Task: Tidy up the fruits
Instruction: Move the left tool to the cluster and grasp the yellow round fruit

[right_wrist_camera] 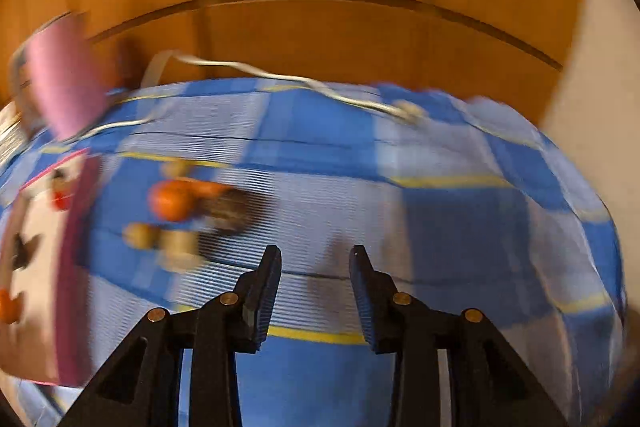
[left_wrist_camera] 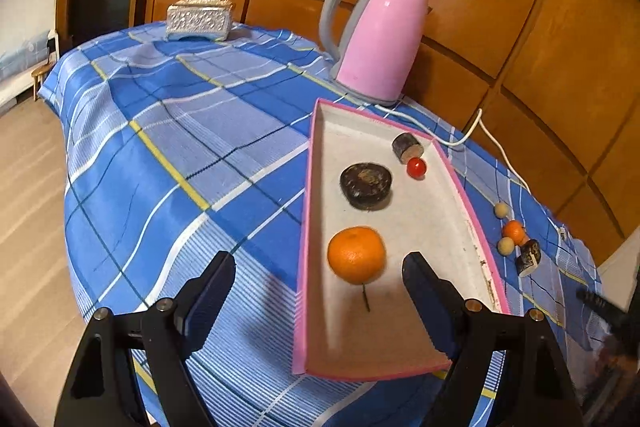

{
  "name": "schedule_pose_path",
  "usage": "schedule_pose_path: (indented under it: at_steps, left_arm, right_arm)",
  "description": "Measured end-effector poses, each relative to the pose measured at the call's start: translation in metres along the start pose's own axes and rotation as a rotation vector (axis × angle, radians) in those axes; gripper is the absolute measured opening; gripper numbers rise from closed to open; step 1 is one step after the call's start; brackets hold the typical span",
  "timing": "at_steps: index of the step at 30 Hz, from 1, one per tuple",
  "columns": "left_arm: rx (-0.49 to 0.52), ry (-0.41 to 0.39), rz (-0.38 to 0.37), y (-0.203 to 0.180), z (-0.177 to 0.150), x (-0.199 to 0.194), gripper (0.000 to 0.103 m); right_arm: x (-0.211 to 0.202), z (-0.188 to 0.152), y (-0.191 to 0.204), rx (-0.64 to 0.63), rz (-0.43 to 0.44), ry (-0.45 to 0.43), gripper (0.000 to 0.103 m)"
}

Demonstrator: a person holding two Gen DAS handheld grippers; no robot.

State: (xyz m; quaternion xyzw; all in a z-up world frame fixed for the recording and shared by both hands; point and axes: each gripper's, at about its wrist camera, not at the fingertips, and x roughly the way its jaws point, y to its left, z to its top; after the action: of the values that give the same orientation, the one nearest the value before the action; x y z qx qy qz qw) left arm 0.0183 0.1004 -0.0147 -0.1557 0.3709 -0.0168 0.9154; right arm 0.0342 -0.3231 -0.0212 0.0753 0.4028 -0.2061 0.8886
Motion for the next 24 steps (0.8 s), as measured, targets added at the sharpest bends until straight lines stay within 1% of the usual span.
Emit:
schedule_pose_path:
  at_steps: [3, 6, 8, 10, 11, 12, 13, 14, 16, 19, 20, 21, 23, 24]
  left_arm:
    - [0.030, -0.011, -0.018, -0.010, 0.005, -0.003, 0.086]
    - [0.082, -0.013, -0.044, -0.025, 0.011, -0.006, 0.086]
    - [0.120, -0.013, -0.077, -0.039, 0.016, -0.007, 0.086]
    - [0.158, -0.007, -0.112, -0.053, 0.020, -0.007, 0.086]
    - [0.187, -0.005, -0.137, -0.064, 0.023, -0.007, 0.086]
    - [0.202, -0.003, -0.148, -0.070, 0.025, -0.006, 0.086]
    - [0.224, 0.004, -0.162, -0.079, 0.026, -0.004, 0.086]
    - [0.249, 0.016, -0.178, -0.089, 0.027, -0.002, 0.086]
    - [0.295, 0.052, -0.223, -0.111, 0.030, 0.007, 0.086]
    - [0.357, 0.115, -0.278, -0.140, 0.033, 0.021, 0.084]
    - [0.388, 0.152, -0.302, -0.155, 0.034, 0.030, 0.081]
    - [0.407, 0.172, -0.314, -0.164, 0.033, 0.034, 0.074]
    - [0.455, 0.209, -0.333, -0.186, 0.031, 0.048, 0.071]
    - [0.476, 0.228, -0.343, -0.194, 0.030, 0.055, 0.066]
  right_arm:
    - [0.009, -0.013, -0.040, 0.102, -0.124, 0.028, 0.036]
    - [0.018, -0.028, -0.072, 0.211, -0.245, 0.055, 0.036]
    - [0.023, -0.038, -0.088, 0.283, -0.292, 0.064, 0.036]
    - [0.027, -0.045, -0.096, 0.309, -0.321, 0.070, 0.036]
    - [0.030, -0.048, -0.098, 0.313, -0.330, 0.076, 0.037]
    - [0.030, -0.051, -0.100, 0.322, -0.330, 0.059, 0.039]
    - [0.029, -0.052, -0.101, 0.323, -0.339, 0.045, 0.044]
    - [0.030, -0.053, -0.101, 0.324, -0.347, 0.042, 0.045]
    - [0.030, -0.054, -0.103, 0.340, -0.336, 0.037, 0.045]
    - [0.026, -0.058, -0.105, 0.360, -0.339, 0.030, 0.051]
    - [0.026, -0.059, -0.106, 0.365, -0.336, 0.029, 0.051]
    - [0.026, -0.060, -0.106, 0.366, -0.335, 0.027, 0.051]
    - [0.029, -0.059, -0.106, 0.366, -0.336, 0.026, 0.051]
    - [0.029, -0.059, -0.106, 0.367, -0.335, 0.025, 0.051]
